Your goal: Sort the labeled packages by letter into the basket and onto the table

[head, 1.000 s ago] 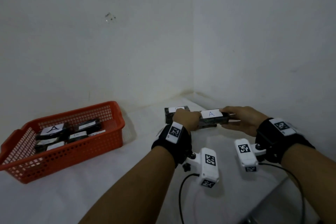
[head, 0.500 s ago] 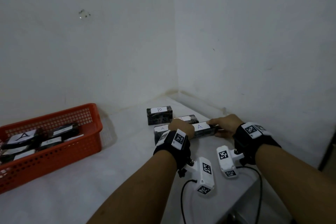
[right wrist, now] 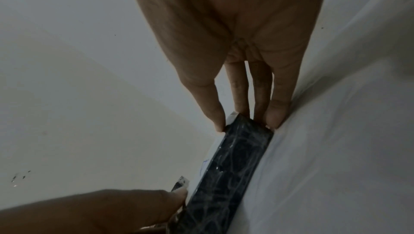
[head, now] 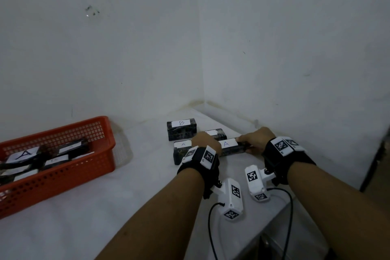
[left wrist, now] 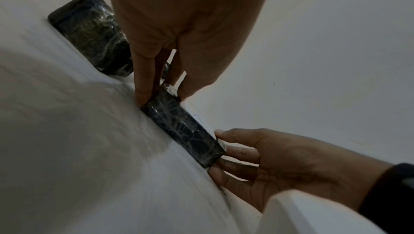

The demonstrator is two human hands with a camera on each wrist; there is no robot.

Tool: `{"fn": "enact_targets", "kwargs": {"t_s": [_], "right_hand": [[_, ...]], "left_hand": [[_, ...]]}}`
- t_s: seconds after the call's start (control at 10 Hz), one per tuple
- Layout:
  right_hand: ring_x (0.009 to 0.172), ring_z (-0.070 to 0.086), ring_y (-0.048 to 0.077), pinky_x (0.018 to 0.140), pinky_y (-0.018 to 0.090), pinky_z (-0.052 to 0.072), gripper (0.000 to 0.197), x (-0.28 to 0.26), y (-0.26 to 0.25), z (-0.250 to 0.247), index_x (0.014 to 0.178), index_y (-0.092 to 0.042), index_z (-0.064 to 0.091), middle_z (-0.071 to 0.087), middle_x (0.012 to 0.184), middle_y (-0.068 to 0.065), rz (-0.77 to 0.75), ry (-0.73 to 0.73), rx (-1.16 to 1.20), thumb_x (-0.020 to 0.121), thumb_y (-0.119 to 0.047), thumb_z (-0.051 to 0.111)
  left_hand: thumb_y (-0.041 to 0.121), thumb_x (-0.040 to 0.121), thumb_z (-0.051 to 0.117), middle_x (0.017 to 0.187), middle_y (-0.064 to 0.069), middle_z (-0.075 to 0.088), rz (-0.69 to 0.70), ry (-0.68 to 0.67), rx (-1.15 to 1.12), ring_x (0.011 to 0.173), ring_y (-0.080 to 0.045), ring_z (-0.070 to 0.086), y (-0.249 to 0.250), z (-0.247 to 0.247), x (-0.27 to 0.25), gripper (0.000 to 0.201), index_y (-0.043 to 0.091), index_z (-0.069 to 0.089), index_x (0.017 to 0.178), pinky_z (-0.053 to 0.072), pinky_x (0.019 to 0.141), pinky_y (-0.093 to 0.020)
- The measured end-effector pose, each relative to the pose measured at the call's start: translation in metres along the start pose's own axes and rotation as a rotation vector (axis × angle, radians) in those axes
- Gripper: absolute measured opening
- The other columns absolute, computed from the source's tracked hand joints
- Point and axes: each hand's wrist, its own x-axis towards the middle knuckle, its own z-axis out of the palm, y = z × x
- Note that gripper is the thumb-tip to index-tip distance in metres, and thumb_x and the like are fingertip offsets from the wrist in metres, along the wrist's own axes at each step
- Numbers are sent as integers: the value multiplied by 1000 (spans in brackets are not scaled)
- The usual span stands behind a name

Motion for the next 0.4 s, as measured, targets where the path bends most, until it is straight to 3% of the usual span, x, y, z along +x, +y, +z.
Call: {"fn": "enact_targets", "kwargs": {"t_s": [0.1, 0.2, 0.3, 0.4], "right_hand": [[87, 75, 37, 60, 35, 61, 39, -2, 1, -3, 101, 15, 72, 76, 99, 28, 3, -8, 3, 74, -6, 91], [75, 70, 36, 66, 42, 62, 34, -7, 3, -3, 97, 15, 70, 72, 92, 27, 5, -3, 60, 76, -3, 89], [63, 64, 30, 60, 37, 60, 31, -8, 5, -3, 95, 13, 72, 71, 86, 22, -13, -6, 41, 78, -6, 89], [77, 70, 33, 74, 43, 65, 25, -15, 3, -9, 90, 3, 78, 74, 86, 15, -113, 120, -71, 79, -17, 87]], "left_hand": [[12, 99, 56, 93, -7, 53, -47, 35, -151, 54, -6, 29, -1, -3, -3, 23, 1, 68, 115, 29, 50, -14], [9, 102, 50, 68, 1, 43, -93, -3, -235, 60, -15, 44, 2, -10, -10, 29, 10, 55, 73, 42, 66, -21], [11, 99, 54, 64, 2, 36, -126, 14, -263, 59, -14, 43, 2, -11, -6, 28, 13, 47, 72, 37, 54, -19], [11, 94, 58, 62, 1, 40, -142, 68, -167, 52, -11, 38, -1, -20, -4, 40, 13, 37, 59, 32, 44, -20]]}}
